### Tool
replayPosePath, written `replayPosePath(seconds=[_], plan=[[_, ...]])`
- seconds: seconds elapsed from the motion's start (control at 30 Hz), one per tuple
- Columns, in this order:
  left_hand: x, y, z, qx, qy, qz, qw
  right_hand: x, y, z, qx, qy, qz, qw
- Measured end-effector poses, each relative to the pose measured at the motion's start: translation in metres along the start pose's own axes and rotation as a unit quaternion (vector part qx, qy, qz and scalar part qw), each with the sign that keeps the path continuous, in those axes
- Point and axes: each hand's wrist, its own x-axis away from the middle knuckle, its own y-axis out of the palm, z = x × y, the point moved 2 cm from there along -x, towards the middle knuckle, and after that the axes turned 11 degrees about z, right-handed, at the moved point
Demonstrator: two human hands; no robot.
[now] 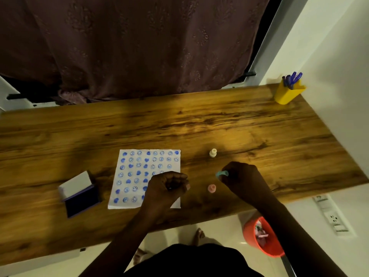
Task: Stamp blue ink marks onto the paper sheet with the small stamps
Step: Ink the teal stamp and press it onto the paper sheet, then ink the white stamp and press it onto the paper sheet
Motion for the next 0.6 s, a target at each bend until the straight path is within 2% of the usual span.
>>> replayPosePath(seconds=[0.23, 0.4, 0.6], plan=[[-0.001, 0.004, -0.006, -0.025, -0.004, 0.012, 1.000, 0.009, 0.025, 0.024, 0.092, -0.004, -0.050, 0.995], [-0.001, 0.011, -0.005, -0.034, -0.012, 0.006, 0.999, 0.009, 0.032, 0.030, 0.107, -0.008, -0.090, 0.990], [-0.001, 0.015, -0.004, -0.026, -0.025, 0.007, 0.999, 0.011, 0.037, 0.032, 0.109, -0.014, -0.100, 0.989]])
